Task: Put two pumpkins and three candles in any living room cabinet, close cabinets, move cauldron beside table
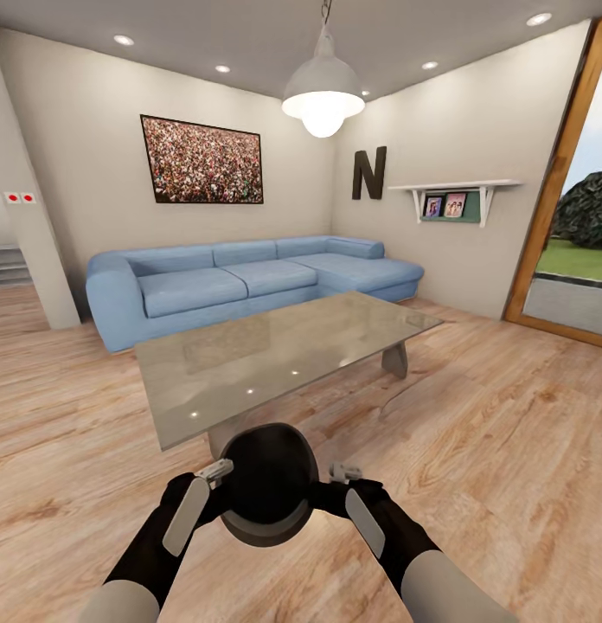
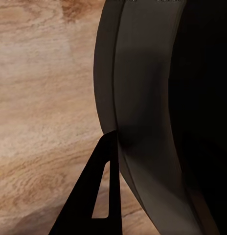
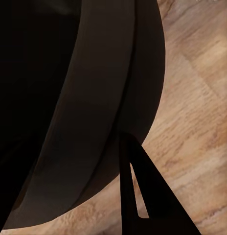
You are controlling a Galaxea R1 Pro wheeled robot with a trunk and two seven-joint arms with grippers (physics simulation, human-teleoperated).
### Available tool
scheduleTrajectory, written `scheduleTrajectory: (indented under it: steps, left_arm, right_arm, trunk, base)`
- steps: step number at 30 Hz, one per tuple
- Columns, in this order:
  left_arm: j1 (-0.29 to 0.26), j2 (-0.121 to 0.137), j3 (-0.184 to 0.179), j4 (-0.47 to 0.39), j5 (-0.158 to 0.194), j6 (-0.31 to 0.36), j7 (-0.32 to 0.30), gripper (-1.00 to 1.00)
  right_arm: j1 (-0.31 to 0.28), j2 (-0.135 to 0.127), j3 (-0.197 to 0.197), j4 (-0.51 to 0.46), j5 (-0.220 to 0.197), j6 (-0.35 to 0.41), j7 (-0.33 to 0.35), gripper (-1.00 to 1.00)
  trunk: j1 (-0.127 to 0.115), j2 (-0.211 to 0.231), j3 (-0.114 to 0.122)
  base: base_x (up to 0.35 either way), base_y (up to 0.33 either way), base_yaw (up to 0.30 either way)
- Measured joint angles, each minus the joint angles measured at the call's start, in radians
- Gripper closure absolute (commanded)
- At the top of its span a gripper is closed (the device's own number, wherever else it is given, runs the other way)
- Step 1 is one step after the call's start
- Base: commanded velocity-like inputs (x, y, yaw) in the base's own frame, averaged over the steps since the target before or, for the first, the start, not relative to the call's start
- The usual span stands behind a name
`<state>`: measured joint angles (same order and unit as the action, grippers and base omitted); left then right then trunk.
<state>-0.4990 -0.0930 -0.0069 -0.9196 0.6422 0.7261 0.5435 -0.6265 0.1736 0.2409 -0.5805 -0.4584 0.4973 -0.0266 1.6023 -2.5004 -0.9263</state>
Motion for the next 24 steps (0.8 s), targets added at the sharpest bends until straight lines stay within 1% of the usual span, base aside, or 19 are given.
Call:
scheduleTrajectory:
  steps: [3,4,5,6,8,15,24]
  left_arm:
    - [0.000,0.001,-0.002,0.000,0.001,-0.001,0.000,1.00]
    - [0.000,0.085,-0.184,0.020,0.236,-0.107,0.047,1.00]
    - [0.000,0.084,-0.186,0.027,0.249,-0.118,0.047,1.00]
    - [0.000,0.089,-0.199,0.022,0.266,-0.112,0.065,1.00]
    - [0.000,0.084,-0.191,0.038,0.263,-0.119,0.051,1.00]
    - [0.000,0.088,-0.199,0.030,0.268,-0.119,0.060,1.00]
    - [0.000,0.087,-0.198,0.031,0.267,-0.119,0.059,1.00]
  right_arm:
    - [0.000,0.000,0.000,0.000,0.000,0.000,0.000,1.00]
    - [0.000,0.001,0.010,0.002,0.017,-0.017,-0.002,1.00]
    - [0.000,0.001,0.011,0.002,0.019,-0.019,-0.006,1.00]
    - [0.000,0.000,0.007,0.002,0.019,-0.007,-0.002,1.00]
    - [0.000,0.000,0.009,0.001,0.020,0.000,-0.013,1.00]
    - [0.000,0.000,0.009,0.001,0.020,-0.005,-0.008,1.00]
    - [0.000,0.000,0.009,0.001,0.020,-0.004,-0.008,1.00]
  trunk:
    - [0.000,0.000,0.000]
    - [0.000,0.000,0.000]
    - [0.000,0.000,0.000]
    - [0.000,0.000,0.000]
    - [0.000,0.000,0.000]
    - [0.000,0.000,0.000]
    - [0.000,0.000,0.000]
  base:
    - [0.000,0.000,0.000]
    - [0.000,0.000,0.000]
    - [0.000,0.000,0.000]
    - [0.000,0.000,0.000]
    - [0.000,0.000,0.000]
    - [0.000,0.000,0.000]
    - [0.000,0.000,0.000]
